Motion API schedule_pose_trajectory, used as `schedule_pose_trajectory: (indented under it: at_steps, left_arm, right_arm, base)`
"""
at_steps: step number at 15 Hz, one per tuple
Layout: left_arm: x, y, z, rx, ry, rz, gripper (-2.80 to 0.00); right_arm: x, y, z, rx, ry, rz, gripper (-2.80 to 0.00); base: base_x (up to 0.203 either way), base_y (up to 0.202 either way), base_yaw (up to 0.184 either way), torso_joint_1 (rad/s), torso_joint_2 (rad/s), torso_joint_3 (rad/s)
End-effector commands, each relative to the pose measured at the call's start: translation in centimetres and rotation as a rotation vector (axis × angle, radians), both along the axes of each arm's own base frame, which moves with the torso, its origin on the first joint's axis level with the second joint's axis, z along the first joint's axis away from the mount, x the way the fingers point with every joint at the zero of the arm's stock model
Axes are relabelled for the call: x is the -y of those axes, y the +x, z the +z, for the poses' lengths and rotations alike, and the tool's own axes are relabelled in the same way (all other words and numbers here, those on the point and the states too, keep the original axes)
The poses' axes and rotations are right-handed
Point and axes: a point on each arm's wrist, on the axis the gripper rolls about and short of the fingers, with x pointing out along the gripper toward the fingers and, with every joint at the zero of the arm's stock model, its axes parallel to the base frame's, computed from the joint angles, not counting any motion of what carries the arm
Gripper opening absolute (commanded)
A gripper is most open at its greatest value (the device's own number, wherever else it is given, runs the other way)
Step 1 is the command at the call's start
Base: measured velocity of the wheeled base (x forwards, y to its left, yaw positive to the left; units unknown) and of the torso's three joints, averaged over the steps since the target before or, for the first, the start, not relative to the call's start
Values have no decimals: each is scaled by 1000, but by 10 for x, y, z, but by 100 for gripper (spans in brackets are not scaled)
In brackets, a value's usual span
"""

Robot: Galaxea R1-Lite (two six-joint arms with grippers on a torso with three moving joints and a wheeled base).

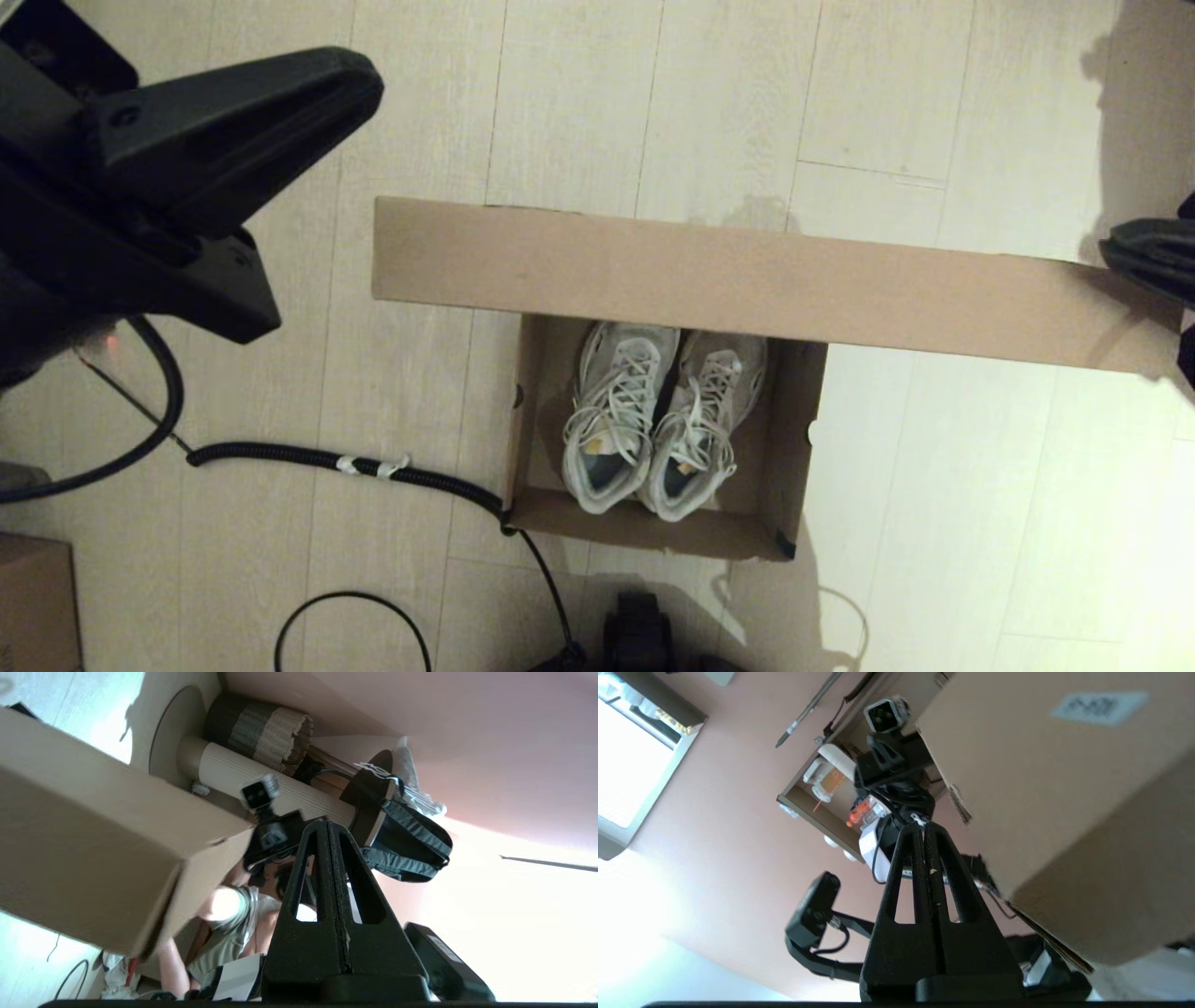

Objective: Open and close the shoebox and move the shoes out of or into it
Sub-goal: Close the shoe box

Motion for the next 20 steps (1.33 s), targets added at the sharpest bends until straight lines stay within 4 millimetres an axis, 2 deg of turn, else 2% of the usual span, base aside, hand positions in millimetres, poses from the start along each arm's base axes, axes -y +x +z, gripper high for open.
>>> schedule_pose_trajectory:
  at_steps: [1,5,9,11,14,16,18,20]
  left_arm:
    - [-4,-6,3,15,-10,-2,-280]
    - [1,3,4,8,-6,-5,-280]
    - [8,16,19,39,-21,-8,-280]
    - [13,24,22,39,-20,-11,-280]
    - [11,19,12,14,-8,-12,-280]
    - [3,7,8,5,-3,-3,-280]
    - [-7,-3,2,33,30,46,-280]
    - [-14,-10,-15,127,140,131,-280]
  right_arm:
    - [-1,-5,-5,-12,-1,13,-280]
    - [-1,-14,-24,-68,-6,20,-280]
    - [-1,-24,-49,-127,-12,28,-280]
    - [-1,-33,-46,-99,-13,32,-280]
    - [0,-54,-25,-29,-12,50,-280]
    - [1,-45,-21,-1,-15,13,-280]
    - [3,-30,-21,166,-59,-85,-280]
    - [5,-14,-39,332,-136,-239,-280]
  base:
    - [0,0,0,0,0,0]
    - [0,0,0,0,0,0]
    - [0,0,0,0,0,0]
    - [0,0,0,0,0,0]
    - [0,0,0,0,0,0]
    - [0,0,0,0,0,0]
    - [0,0,0,0,0,0]
    - [0,0,0,0,0,0]
